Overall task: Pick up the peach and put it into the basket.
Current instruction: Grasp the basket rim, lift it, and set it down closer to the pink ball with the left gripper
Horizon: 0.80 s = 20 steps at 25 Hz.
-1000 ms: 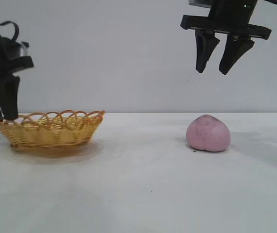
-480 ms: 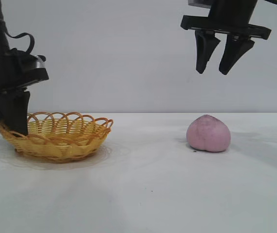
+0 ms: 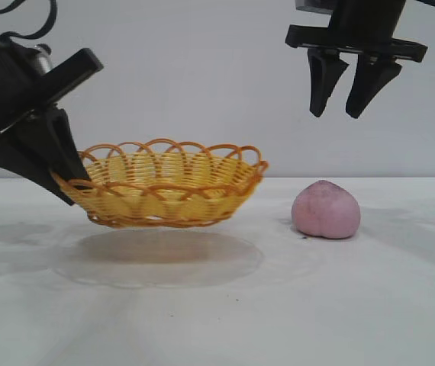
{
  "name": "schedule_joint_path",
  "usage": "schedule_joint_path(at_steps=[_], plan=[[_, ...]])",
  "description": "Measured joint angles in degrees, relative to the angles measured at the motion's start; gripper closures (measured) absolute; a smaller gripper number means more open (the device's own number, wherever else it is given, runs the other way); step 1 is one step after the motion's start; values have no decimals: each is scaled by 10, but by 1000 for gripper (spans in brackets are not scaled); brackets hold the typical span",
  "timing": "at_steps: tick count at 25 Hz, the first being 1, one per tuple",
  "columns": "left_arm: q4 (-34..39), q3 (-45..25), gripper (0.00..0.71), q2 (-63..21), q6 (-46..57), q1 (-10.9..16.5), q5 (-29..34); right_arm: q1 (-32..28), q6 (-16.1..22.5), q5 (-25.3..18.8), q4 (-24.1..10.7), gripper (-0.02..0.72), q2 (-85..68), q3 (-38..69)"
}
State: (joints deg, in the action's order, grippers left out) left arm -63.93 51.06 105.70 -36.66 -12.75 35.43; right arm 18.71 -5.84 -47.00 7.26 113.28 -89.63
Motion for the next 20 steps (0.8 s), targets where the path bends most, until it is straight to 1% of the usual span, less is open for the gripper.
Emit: schedule_joint_path(at_steps=[2, 4, 10, 16, 17, 19, 20], plan=[[-23, -15, 710, 0, -1, -13, -9, 0, -1, 0, 0, 321, 0, 0], [-30, -20, 710, 1, -1, -21, -12, 0, -2, 0, 0, 321, 0, 0], [-37, -21, 710, 5, 18, -23, -11, 0, -4, 0, 1, 321, 0, 0], [-35, -22, 710, 32, 37, -23, -10, 0, -6, 0, 1, 321, 0, 0], [-33, -22, 647, 33, 39, -23, -10, 0, -6, 0, 1, 321, 0, 0], [-30, -22, 647, 33, 40, -23, -10, 0, -6, 0, 1, 321, 0, 0], [-29, -22, 581, 33, 40, -23, -9, 0, -6, 0, 2, 321, 0, 0]])
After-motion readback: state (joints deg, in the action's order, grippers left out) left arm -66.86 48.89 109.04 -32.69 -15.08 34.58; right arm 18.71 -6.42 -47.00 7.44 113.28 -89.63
